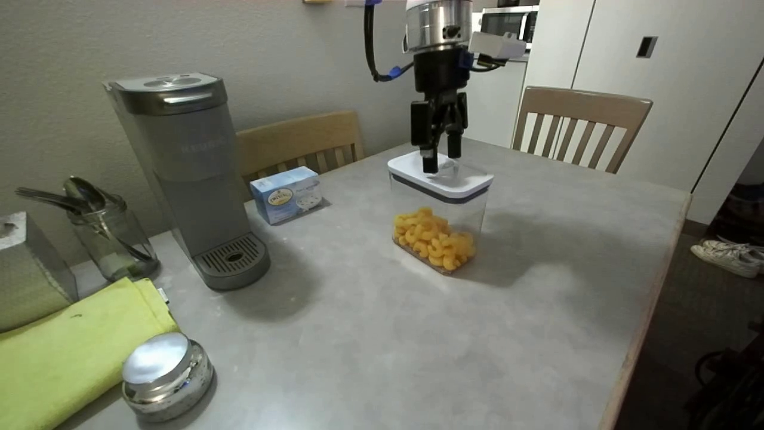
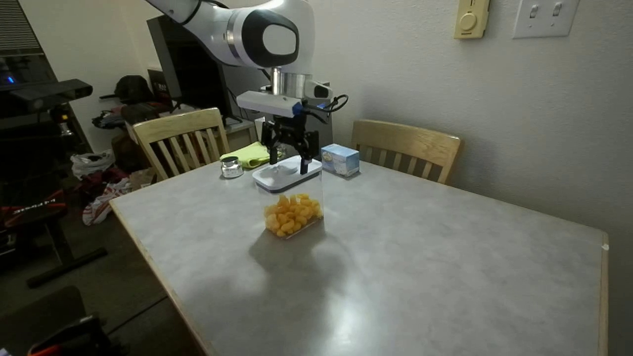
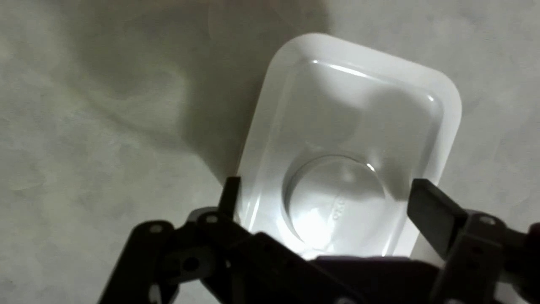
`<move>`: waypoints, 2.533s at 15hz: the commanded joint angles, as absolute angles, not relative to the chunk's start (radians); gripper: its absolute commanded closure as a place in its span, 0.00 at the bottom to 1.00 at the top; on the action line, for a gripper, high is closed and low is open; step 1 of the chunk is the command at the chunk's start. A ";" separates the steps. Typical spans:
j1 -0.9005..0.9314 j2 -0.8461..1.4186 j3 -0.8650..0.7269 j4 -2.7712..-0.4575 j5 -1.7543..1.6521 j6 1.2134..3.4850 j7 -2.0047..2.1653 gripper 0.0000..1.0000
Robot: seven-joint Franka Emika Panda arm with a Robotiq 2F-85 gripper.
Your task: Press the button on the white lid, pick the lid and put it on the table
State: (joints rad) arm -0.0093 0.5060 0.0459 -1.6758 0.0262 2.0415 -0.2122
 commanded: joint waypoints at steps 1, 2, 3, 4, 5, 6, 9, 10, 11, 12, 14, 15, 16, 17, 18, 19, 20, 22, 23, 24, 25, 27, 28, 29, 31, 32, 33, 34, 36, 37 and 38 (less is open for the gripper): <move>-0.006 0.518 0.047 -1.661 0.006 2.049 -0.222 0.00; -0.007 0.521 0.046 -1.656 0.004 2.044 -0.222 0.00; -0.007 0.523 0.046 -1.650 0.002 2.041 -0.222 0.00; -0.007 0.525 0.045 -1.645 0.000 2.038 -0.221 0.00; -0.009 0.530 0.045 -1.634 -0.003 2.032 -0.228 0.00; -0.009 0.533 0.045 -1.628 -0.006 2.030 -0.228 0.00; -0.010 0.539 0.046 -1.614 -0.006 2.024 -0.231 0.00; -0.010 0.540 0.047 -1.611 -0.005 2.023 -0.231 0.02; -0.010 0.541 0.047 -1.610 -0.005 2.022 -0.231 0.05; -0.009 0.542 0.047 -1.607 -0.006 2.021 -0.231 0.04; -0.008 0.544 0.047 -1.607 -0.007 2.020 -0.230 0.02; -0.008 0.546 0.047 -1.605 -0.007 2.019 -0.230 0.03; -0.007 0.551 0.046 -1.602 -0.008 2.017 -0.229 0.05; -0.007 0.555 0.046 -1.599 -0.010 2.016 -0.229 0.06; -0.007 0.556 0.047 -1.599 -0.011 2.016 -0.229 0.09; -0.007 0.562 0.047 -1.592 -0.013 2.012 -0.233 0.08; -0.006 0.563 0.048 -1.591 -0.014 2.011 -0.234 0.11; -0.002 0.562 0.047 -1.592 -0.023 2.014 -0.234 0.17; 0.000 0.561 0.048 -1.592 -0.027 2.014 -0.235 0.17; 0.002 0.561 0.048 -1.593 -0.031 2.013 -0.235 0.22; 0.004 0.560 0.049 -1.594 -0.034 2.013 -0.234 0.24; 0.010 0.560 0.050 -1.594 -0.042 2.013 -0.233 0.31; 0.014 0.561 0.050 -1.594 -0.047 2.012 -0.232 0.28; 0.017 0.560 0.051 -1.597 -0.052 2.013 -0.231 0.32; 0.023 0.560 0.051 -1.598 -0.061 2.014 -0.228 0.34; 0.026 0.560 0.052 -1.599 -0.064 2.014 -0.227 0.32; 0.029 0.560 0.052 -1.599 -0.067 2.015 -0.225 0.36; 0.031 0.561 0.052 -1.599 -0.068 2.015 -0.224 0.54; 0.034 0.561 0.053 -1.596 -0.071 2.015 -0.222 0.68; 0.035 0.561 0.053 -1.594 -0.070 2.014 -0.222 0.73; 0.036 0.561 0.053 -1.596 -0.070 2.015 -0.220 0.73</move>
State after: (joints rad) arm 0.0325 0.5384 0.0487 -1.6087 -0.0594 2.0320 -0.2208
